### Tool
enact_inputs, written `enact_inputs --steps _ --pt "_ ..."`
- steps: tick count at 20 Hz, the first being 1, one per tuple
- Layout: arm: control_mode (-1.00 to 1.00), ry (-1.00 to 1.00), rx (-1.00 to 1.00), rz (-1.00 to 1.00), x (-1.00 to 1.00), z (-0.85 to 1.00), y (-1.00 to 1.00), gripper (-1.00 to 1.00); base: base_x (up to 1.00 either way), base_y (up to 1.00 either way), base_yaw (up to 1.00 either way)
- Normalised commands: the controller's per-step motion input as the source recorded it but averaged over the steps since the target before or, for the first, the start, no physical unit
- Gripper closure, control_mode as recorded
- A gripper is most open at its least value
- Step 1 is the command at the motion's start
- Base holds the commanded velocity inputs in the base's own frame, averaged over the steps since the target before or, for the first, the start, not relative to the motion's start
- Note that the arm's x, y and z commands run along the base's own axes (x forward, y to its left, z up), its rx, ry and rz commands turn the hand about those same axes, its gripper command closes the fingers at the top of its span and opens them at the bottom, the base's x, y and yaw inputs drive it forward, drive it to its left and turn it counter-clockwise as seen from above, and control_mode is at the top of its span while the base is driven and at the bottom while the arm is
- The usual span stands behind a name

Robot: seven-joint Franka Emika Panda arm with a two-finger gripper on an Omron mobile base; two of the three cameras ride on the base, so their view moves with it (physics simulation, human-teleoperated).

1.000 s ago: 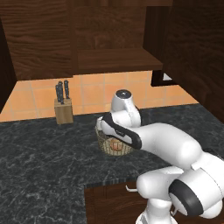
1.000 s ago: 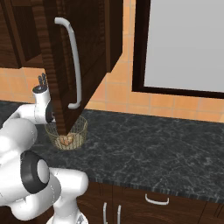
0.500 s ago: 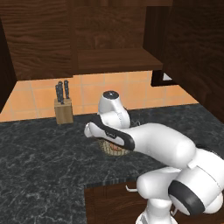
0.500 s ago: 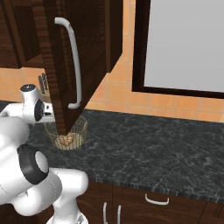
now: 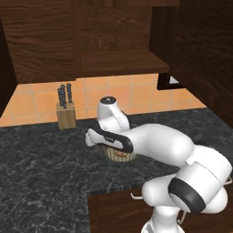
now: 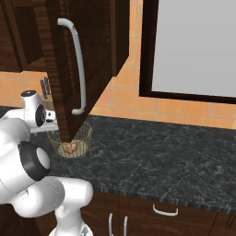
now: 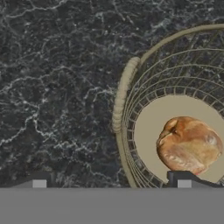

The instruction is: Open the cabinet, pick up the bread from the cabinet and place it in the basket. Then move the basket to the dining counter.

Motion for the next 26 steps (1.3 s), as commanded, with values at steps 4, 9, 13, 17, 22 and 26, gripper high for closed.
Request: enact_inputs --steps 4,9,13,17,22,26 --pt "-1.0 0.0 -0.04 0.0 0.07 -0.29 -0.18 -1.0 0.0 0.0 0.0" --pt "-1.0 0.0 0.0 0.0 0.15 -0.24 -0.18 -1.0 0.0 0.0 0.0" --pt "-1.0 0.0 0.0 0.03 0.14 -0.3 0.0 -1.0 0.0 0.0 0.0" --pt "-1.0 0.0 0.0 0.02 0.08 -0.29 0.0 -1.0 0.0 0.0 0.0" --pt "-1.0 -0.02 0.0 0.02 0.0 -0.29 -0.04 -1.0 0.0 0.0 0.0" --pt "-1.0 0.0 0.0 0.0 0.0 -0.05 -0.03 1.0 0.0 0.0 0.0"
